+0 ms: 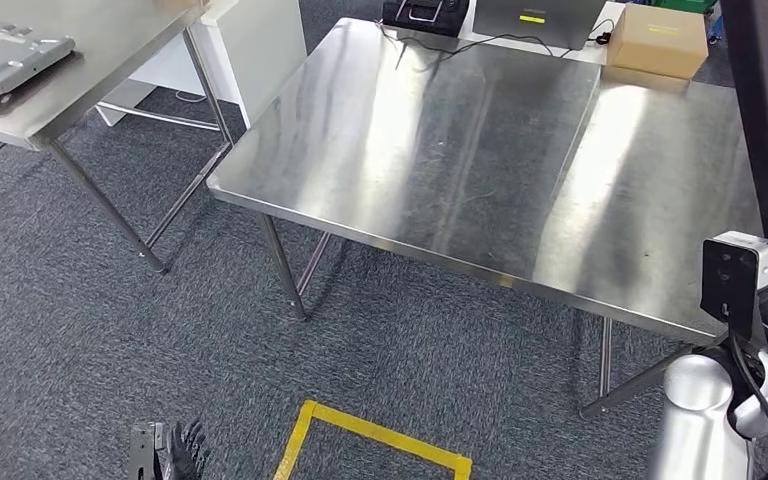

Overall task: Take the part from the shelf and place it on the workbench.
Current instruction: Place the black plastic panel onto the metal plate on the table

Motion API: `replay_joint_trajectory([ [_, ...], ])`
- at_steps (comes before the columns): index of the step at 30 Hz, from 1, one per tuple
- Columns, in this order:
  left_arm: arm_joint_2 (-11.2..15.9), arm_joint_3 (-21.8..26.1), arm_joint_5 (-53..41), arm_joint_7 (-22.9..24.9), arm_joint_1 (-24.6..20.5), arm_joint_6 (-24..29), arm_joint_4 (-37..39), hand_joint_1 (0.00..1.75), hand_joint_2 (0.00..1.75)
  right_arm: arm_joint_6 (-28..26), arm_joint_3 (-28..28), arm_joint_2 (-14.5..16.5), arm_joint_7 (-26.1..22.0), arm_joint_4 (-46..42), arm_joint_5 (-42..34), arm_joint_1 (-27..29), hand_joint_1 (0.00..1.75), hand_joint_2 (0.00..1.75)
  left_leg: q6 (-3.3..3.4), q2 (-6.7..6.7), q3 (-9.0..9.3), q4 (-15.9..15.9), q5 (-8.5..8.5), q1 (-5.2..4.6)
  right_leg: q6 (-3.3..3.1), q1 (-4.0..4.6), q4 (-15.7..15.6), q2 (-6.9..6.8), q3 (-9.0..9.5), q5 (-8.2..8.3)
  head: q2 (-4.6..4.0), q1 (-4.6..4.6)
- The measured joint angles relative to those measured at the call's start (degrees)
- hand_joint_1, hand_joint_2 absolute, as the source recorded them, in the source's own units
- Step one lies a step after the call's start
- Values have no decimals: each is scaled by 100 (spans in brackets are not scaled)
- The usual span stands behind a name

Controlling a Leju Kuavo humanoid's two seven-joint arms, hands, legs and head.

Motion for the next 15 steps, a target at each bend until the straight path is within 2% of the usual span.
replay_joint_trajectory([
  [1, 1, 0, -1, 1, 4, 2, 1, 0, 0, 1, 0, 3, 0, 2, 0, 4, 175, 175, -11, 10, -238, 392, -133, 0, -26, 10, 0, -1, 22, -21, 0, -14],
  [2, 3, 1, -1, 1, 10, 5, 1, 0, 0, 2, 0, 7, 1, 4, 0, 8, 175, 175, -20, 16, -435, 667, -182, 0, -43, 20, 1, 0, 40, -42, 0, -21],
  [3, 5, 1, -1, 2, 16, 9, 2, 0, 0, 3, 0, 10, 0, 8, 0, 11, 175, 175, -24, 20, -550, 762, -124, -1, -47, 27, 3, 6, 62, -66, 0, -29],
  [4, 9, 2, -1, 2, 19, 13, 2, 0, 0, 3, 0, 11, 0, 13, 0, 11, 175, 175, -20, 23, -541, 619, 47, 0, -40, 30, 7, 14, 89, -94, 0, -31],
  [6, 21, 2, -1, 2, 19, 15, 2, 0, 0, 5, 0, 14, -1, 23, 0, 9, 175, 175, 4, 35, -242, -132, 537, 1, -8, 32, 21, 31, 164, -164, 0, -38],
  [7, 26, 2, 1, 3, 15, 15, 2, 0, 0, 11, 0, 14, 0, 30, 3, -7, 175, 175, 24, 38, -61, -501, 689, 0, 21, 52, 42, 40, 184, -209, 0, -33],
  [8, 29, 2, 3, 7, 12, 15, 3, 0, 0, 21, 1, 13, 1, 37, 8, -32, 175, 175, 48, 38, 68, -753, 764, -8, 51, 68, 57, 47, 194, -245, 0, -30],
  [10, 29, 2, 6, 14, 7, 18, 4, 0, 0, 42, 3, 9, 4, 47, 22, -89, 175, 175, 114, 25, 161, -900, 729, -31, 118, 101, 78, 56, 189, -299, 0, -22],
  [12, 28, 2, 6, 19, 4, 20, 4, 0, 0, 51, 5, -1, 14, 49, 30, -120, 175, 175, 195, 17, 197, -919, 715, -27, 177, 81, 183, 44, 142, -366, 0, -15],
  [13, 30, 2, 8, 19, 0, 20, 4, 0, 0, 53, 6, -6, 19, 50, 32, -138, 175, 175, 234, 16, 223, -931, 707, -13, 197, 72, 354, 37, 55, -438, 0, 0],
  [15, 40, 3, 13, 20, -4, 20, 4, 0, 0, 58, 9, -15, 21, 58, 36, -171, 175, 175, 288, 16, 255, -936, 675, -4, 207, 48, 1017, 28, -312, -668, 0, 28],
])
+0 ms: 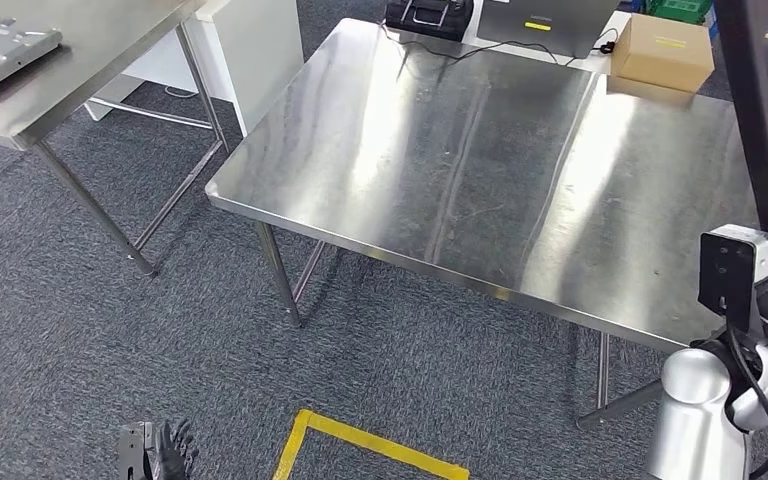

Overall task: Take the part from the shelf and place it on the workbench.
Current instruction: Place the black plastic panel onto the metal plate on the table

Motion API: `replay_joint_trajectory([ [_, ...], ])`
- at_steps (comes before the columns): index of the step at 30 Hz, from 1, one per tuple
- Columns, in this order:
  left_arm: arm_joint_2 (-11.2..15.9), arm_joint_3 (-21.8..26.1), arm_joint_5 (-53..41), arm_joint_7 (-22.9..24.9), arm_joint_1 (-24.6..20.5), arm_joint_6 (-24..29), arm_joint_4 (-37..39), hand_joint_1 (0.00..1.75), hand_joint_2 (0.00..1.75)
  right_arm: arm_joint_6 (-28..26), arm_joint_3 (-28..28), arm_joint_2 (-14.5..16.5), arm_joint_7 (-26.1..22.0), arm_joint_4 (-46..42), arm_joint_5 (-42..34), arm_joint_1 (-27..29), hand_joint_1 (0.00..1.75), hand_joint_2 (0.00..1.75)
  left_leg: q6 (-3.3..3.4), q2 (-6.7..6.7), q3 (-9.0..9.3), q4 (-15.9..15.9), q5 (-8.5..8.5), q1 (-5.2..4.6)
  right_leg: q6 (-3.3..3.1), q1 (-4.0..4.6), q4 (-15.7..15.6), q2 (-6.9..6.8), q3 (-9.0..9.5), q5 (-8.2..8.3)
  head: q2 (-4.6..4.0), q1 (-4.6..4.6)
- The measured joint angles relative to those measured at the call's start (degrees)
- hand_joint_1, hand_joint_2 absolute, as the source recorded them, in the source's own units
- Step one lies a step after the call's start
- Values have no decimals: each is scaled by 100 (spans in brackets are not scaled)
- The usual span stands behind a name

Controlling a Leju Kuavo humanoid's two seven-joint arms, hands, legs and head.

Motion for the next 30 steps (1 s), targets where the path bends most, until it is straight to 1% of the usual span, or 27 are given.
replay_joint_trajectory([
  [2, 5, 1, 10, 0, 6, 0, 0, 0, 0, 22, 11, -3, 2, 24, 4, -12, 175, 175, 16, -1, 28, 1, -38, 2, 31, -32, 743, -1, -466, -181, 0, 6],
  [3, 5, 1, 19, -1, 13, -1, 0, 0, 0, 41, 18, -3, 12, 42, 7, -13, 175, 175, 10, -5, 54, 2, -63, 8, 73, -49, 888, -2, -598, -160, 0, 7],
  [4, 5, 2, 32, -3, 20, -2, 0, 0, 0, 62, 22, -3, 22, 59, 12, -16, 175, 175, -3, -11, 91, 2, -91, 20, 130, -67, 824, -5, -624, -51, 0, 14],
  [5, 5, 2, 42, -7, 25, -3, 0, 0, 0, 83, 26, -4, 34, 73, 19, -27, 175, 175, -26, -20, 140, 2, -125, 36, 197, -86, 496, -13, -516, 153, 0, 20],
  [6, 7, 3, 51, -12, 28, -4, 0, 0, 0, 100, 30, -5, 54, 88, 33, -44, 175, 175, -56, -28, 187, -1, -160, 51, 256, -103, 33, -30, -336, 398, 0, 29],
  [7, 10, 3, 55, -19, 29, -7, 0, 0, 0, 115, 34, -8, 76, 106, 55, -70, 175, 175, -95, -35, 226, -1, -198, 54, 280, -101, -397, -44, -150, 588, 0, 38],
  [8, 15, 4, 55, -27, 29, -11, 0, 0, 0, 131, 40, -10, 107, 125, 83, -95, 175, 175, -136, -38, 253, -6, -228, 55, 267, -90, -726, -51, -8, 720, 0, 43],
  [9, 20, 4, 54, -35, 31, -19, 0, 0, 0, 146, 45, -13, 146, 148, 114, -116, 175, 175, -175, -39, 269, -24, -248, 52, 222, -68, -887, -55, 67, 764, 0, 41],
  [11, 24, 4, 49, -48, 37, -35, 0, 0, 0, 174, 49, -20, 214, 190, 176, -144, 175, 175, -247, -36, 325, -108, -258, 56, 102, -31, -955, -42, 115, 751, 0, 40],
  [12, 25, 3, 37, -53, 39, -40, 0, 0, 0, 182, 49, -21, 236, 204, 203, -154, 175, 175, -278, -25, 346, -124, -272, 61, 50, -50, -993, -42, 157, 751, 0, 28],
  [13, 27, 3, 24, -56, 38, -43, 0, 0, 0, 187, 49, -22, 252, 216, 230, -169, 175, 175, -299, -10, 325, -45, -326, 64, -10, -74, -1032, -42, 208, 743, 0, 14],
  [14, 30, 2, 9, -59, 34, -43, 0, 0, 0, 192, 50, -23, 264, 225, 252, -180, 175, 175, -311, 5, 229, 170, -434, 65, -64, -97, -1063, -44, 263, 732, 0, -9],
  [15, 34, 1, -2, -60, 35, -44, 1, 0, 0, 197, 50, -21, 277, 235, 267, -185, 175, 175, -311, 18, 42, 530, -587, 65, -112, -109, -1075, -47, 308, 709, 0, -27],
  [16, 40, 0, -8, -60, 40, -44, 2, 0, 0, 204, 50, -18, 287, 248, 281, -187, 175, 175, -309, 23, -201, 959, -747, 60, -153, -93, -1077, -49, 341, 682, 0, -40],
  [17, 48, -1, -13, -59, 51, -44, 3, 0, 0, 215, 50, -13, 295, 262, 289, -182, 175, 175, -309, 24, -447, 1341, -854, 57, -181, -74, -1078, -50, 368, 660, 0, -44],
  [18, 55, 0, -15, -58, 62, -44, 5, 0, 0, 227, 50, -7, 299, 277, 297, -175, 175, 175, -306, 24, -633, 1565, -857, 54, -199, -57, -1077, -47, 391, 634, 0, -44],
  [19, 64, 1, -20, -57, 69, -44, 6, 0, 0, 240, 50, -2, 303, 289, 302, -167, 175, 175, -299, 25, -705, 1551, -736, 53, -206, -46, -1071, -40, 417, 604, 0, -45],
  [20, 75, 1, -25, -57, 73, -45, 7, 0, 0, 253, 50, 2, 306, 298, 305, -160, 175, 175, -289, 27, -653, 1301, -512, 54, -200, -41, -1059, -31, 449, 568, 0, -44],
  [21, 84, 2, -31, -57, 74, -46, 7, 0, 0, 264, 50, 5, 309, 306, 307, -155, 175, 175, -276, 31, -504, 893, -244, 55, -181, -40, -1045, -21, 484, 527, 0, -47],
  [22, 92, 1, -37, -56, 71, -48, 8, 0, 0, 275, 50, 7, 311, 311, 308, -153, 175, 175, -264, 32, -331, 492, -55, 50, -152, -24, -1026, -12, 512, 484, 0, -48],
  [23, 98, 1, -42, -56, 69, -50, 9, 0, 0, 284, 51, 7, 313, 315, 308, -158, 175, 175, -241, 30, -187, 193, 61, 44, -120, -6, -1008, -4, 526, 445, 0, -44],
  [24, 100, 1, -45, -55, 68, -51, 10, 0, 0, 290, 52, 7, 314, 317, 309, -162, 175, 175, -212, 26, -106, 35, 91, 30, -88, 12, -996, 1, 530, 417, 0, -41],
  [25, 101, 1, -46, -55, 68, -51, 12, 0, 0, 292, 53, 6, 315, 318, 309, -165, 175, 175, -177, 19, -82, 2, 59, 8, -58, 26, -991, 5, 525, 398, 0, -35],
  [27, 95, 2, -49, -55, 69, -53, 14, 0, 0, 292, 54, 5, 317, 318, 309, -164, 175, 175, -95, 11, -62, -6, 50, -7, -2, 10, -977, 3, 515, 361, 0, -33],
  [28, 95, 2, -49, -56, 67, -54, 14, 0, 0, 291, 54, 4, 318, 318, 309, -165, 175, 175, -53, 8, -40, -16, 41, -4, 23, -5, -896, -4, 478, 318, 0, -23],
  [29, 96, 2, -49, -56, 64, -54, 14, 0, 0, 291, 53, 3, 319, 318, 309, -170, 175, 175, -14, 7, -13, -26, 29, 5, 38, -20, -701, -11, 380, 237, 0, -8],
  [30, 98, 3, -50, -57, 63, -55, 14, 0, 0, 291, 53, 0, 320, 318, 309, -173, 175, 175, 19, 8, 12, -31, 14, 10, 42, -34, -387, -17, 210, 122, 0, 6],
])
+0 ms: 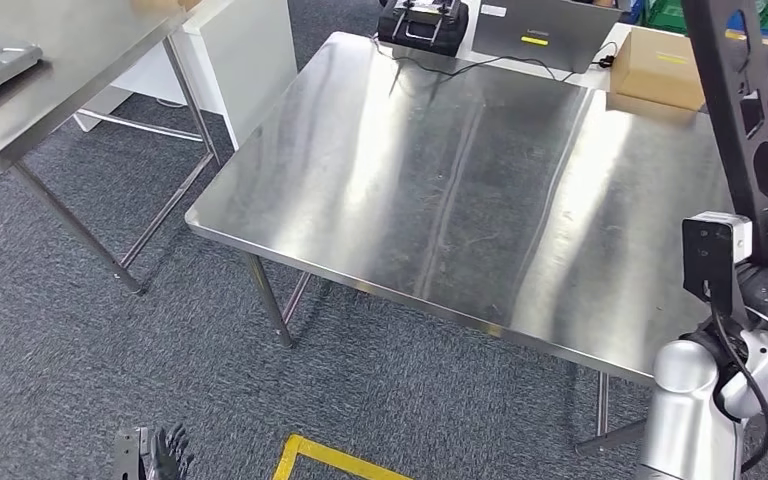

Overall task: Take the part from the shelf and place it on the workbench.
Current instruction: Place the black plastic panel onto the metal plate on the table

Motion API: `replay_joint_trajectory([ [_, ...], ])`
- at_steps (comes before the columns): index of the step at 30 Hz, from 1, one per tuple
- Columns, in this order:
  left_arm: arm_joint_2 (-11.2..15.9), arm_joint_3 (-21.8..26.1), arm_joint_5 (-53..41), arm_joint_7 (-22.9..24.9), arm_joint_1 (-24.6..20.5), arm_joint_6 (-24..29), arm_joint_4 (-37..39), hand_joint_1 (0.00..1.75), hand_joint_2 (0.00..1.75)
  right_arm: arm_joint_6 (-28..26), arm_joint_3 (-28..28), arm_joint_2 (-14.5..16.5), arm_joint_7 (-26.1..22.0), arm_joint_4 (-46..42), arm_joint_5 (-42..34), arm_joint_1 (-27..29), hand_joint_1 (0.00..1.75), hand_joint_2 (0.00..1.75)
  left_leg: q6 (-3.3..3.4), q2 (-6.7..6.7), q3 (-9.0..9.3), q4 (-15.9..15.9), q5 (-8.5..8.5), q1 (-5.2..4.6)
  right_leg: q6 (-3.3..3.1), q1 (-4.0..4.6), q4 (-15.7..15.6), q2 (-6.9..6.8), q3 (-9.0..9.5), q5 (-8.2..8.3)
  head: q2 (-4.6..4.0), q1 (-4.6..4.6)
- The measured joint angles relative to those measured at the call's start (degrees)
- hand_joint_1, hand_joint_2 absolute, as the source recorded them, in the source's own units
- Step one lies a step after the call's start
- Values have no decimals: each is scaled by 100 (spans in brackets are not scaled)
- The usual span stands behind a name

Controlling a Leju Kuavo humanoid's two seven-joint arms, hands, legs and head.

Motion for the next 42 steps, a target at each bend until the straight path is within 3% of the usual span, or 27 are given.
replay_joint_trajectory([
  [2, 4, 0, 1, 0, 1, 0, 1, 0, 0, 1, 0, -7, 0, 4, 1, 11, 175, 175, 40, -2, 35, 1, -46, -1, 4, -12, 868, -2, -500, -261, 0, 26],
  [3, 2, -1, 0, 0, 6, 0, 2, 0, 0, 1, -1, -9, 1, 10, 1, 28, 175, 175, 44, -6, 57, 1, -70, -1, 25, -21, 1167, -2, -710, -308, 0, 30],
  [4, -1, -1, 0, 1, 11, 0, 2, 0, 0, 1, -2, -9, 1, 18, 0, 42, 175, 175, 40, -13, 85, 2, -99, 0, 66, -34, 1264, -3, -825, -257, 0, 37],
  [5, -3, -1, -1, 1, 15, 0, 2, 0, 0, 1, -3, -9, 2, 25, -1, 47, 175, 175, 26, -22, 124, 3, -130, 4, 122, -50, 1080, -5, -802, -94, 0, 41],
  [7, -5, -1, -1, 1, 16, 0, 3, 0, 0, 3, -3, -14, 2, 36, -1, 38, 175, 175, -22, -36, 214, 1, -199, 13, 228, -77, 218, -30, -493, 375, 0, 49],
  [8, -4, -1, -1, 0, 13, 1, 4, 0, 0, 7, -2, -19, 2, 38, 0, 30, 175, 175, -59, -44, 246, 0, -236, 8, 230, -66, -172, -39, -325, 541, 0, 56],
  [9, -2, -1, -1, 1, 12, 3, 4, 0, 0, 11, -2, -23, 2, 40, -1, 25, 175, 175, -94, -46, 263, -3, -266, 1, 199, -50, -415, -46, -218, 630, 0, 59],
  [11, 0, -1, -1, 1, 14, 9, 5, 0, 0, 25, -1, -26, 11, 48, -4, 23, 175, 175, -163, -45, 291, -36, -302, -10, 90, 0, -514, -38, -156, 622, 0, 57],
  [14, -3, -2, -1, -2, 12, 13, 6, 0, 0, 49, 3, -24, 21, 50, 2, 10, 175, 175, -240, -15, 259, 108, -434, 4, -64, -53, -593, -32, -41, 589, 0, 29],
  [16, -4, -3, 1, -3, 14, 13, 7, 0, 0, 70, 12, -19, 21, 53, 7, 4, 175, 175, -256, 7, -67, 781, -714, 1, -177, -55, -617, -36, 62, 535, 0, 5],
  [18, -2, -3, 1, -3, 37, 13, 11, 0, 0, 90, 21, -11, 21, 58, 8, 28, 175, 175, -263, 10, -545, 1536, -919, 1, -246, -27, -616, -37, 128, 479, 0, -8],
  [19, -2, -2, 0, -3, 50, 12, 13, 0, 0, 100, 25, -8, 24, 63, 10, 44, 175, 175, -264, 12, -692, 1673, -876, 1, -256, -18, -615, -33, 158, 451, 0, -12],
  [20, -1, -2, -1, -4, 58, 9, 14, 0, 0, 110, 27, -5, 28, 67, 17, 59, 175, 175, -260, 15, -724, 1575, -714, 2, -253, -15, -612, -27, 192, 420, 0, -15],
  [22, 4, -1, -2, -4, 63, 2, 15, 0, 0, 133, 35, -1, 51, 76, 50, 71, 175, 175, -241, 24, -481, 847, -224, 10, -217, -13, -589, -8, 263, 347, 0, -18],
  [24, 7, -2, -6, -7, 60, -2, 15, 0, 0, 176, 50, 1, 86, 86, 103, 62, 175, 175, -221, 19, -191, 208, 43, 18, -159, 33, -535, 15, 286, 272, 0, -11],
  [26, -1, -2, -9, -21, 59, -5, 16, 0, 0, 239, 61, -3, 134, 115, 186, 51, 175, 175, -208, 4, -112, 59, 55, 7, -145, 73, -503, 29, 274, 236, 0, 0],
  [33, 2, 0, -49, -59, 65, -71, -33, 0, 0, 714, 99, -32, 590, 602, 718, -139, 175, 175, -152, -38, -127, 65, 31, -50, -154, 60, -579, 4, 302, 237, 0, 13],
  [37, 3, -70, -115, -59, 65, 67, -115, 0, 0, 1008, 111, -127, 1157, 1791, 1352, -662, 175, 175, -135, -22, -128, 66, 31, -54, -101, 58, -590, 6, 299, 250, 0, 13],
  [42, 27, -150, 32, -59, 77, -145, -206, 0, 0, 1306, 172, -307, 1930, 3504, 2224, -1354, 175, 175, -113, -22, -128, 65, 47, -50, -71, 60, -588, 3, 295, 263, 0, 12],
])
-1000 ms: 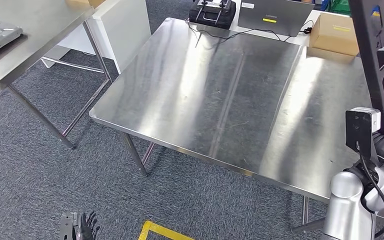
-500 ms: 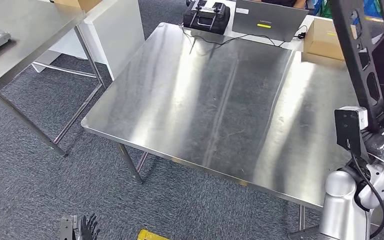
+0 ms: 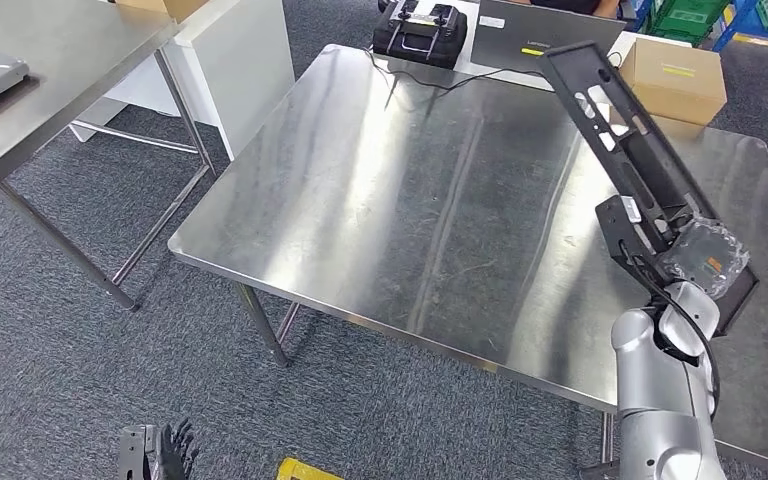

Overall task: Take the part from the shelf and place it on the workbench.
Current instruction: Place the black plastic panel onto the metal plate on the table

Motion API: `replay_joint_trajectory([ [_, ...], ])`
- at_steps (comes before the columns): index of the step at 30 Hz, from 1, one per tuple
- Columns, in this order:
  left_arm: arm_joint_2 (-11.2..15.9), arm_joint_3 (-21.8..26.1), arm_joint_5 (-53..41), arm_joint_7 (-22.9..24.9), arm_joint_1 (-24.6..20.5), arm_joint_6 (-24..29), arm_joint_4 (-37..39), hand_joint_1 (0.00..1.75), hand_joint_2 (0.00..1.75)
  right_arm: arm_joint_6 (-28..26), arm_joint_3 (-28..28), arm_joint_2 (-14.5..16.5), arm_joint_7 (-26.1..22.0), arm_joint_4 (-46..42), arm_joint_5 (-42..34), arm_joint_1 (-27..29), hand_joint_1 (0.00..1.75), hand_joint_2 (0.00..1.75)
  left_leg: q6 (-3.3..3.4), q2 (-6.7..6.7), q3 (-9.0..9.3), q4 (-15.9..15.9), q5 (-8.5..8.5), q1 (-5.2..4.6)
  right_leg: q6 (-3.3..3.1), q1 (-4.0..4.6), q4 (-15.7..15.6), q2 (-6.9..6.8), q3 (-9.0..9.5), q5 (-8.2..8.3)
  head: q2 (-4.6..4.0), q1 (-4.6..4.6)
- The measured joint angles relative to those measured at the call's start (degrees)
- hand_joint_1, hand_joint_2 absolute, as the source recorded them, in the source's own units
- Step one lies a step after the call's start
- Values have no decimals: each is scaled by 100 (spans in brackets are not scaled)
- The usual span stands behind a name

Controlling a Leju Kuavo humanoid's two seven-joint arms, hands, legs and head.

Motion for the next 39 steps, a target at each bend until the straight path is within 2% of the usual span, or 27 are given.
replay_joint_trajectory([
  [7, 1, -37, 190, 0, 118, -152, -347, 0, 0, 395, 262, -84, 525, 1403, 648, -502, 175, 175, -3, 4, 3, -14, 2, 19, -1, 15, 13, 0, -14, 0, 0, -3],
  [19, -3, -125, 291, 0, 245, -165, -664, 0, 0, 471, 678, -46, 641, 2019, 675, -778, 175, 175, -8, 6, 3, -31, 5, 30, -6, 21, 17, 1, -25, -4, 0, -3],
  [23, -3, -210, 279, 0, 242, -135, -686, 0, 175, 470, 883, -13, 680, 2084, 675, -810, 0, 0, -8, 5, 3, -31, 5, 34, -6, 20, 17, 1, -24, -4, 0, -2],
  [27, -2, -293, 267, 0, 213, 0, -673, 0, 0, 469, 1029, 27, 723, 2112, 675, -813, 0, 0, -8, 5, 3, -31, 5, 33, -6, 20, 17, 1, -24, -4, 0, -2],
  [39, 96, -292, 270, 0, 15, -262, -176, 0, 0, 469, 1212, 39, 801, 2119, 677, -779, 0, 0, -8, 9, 6, -31, 5, 34, -6, 20, 17, 1, -27, -4, 0, -2],
])
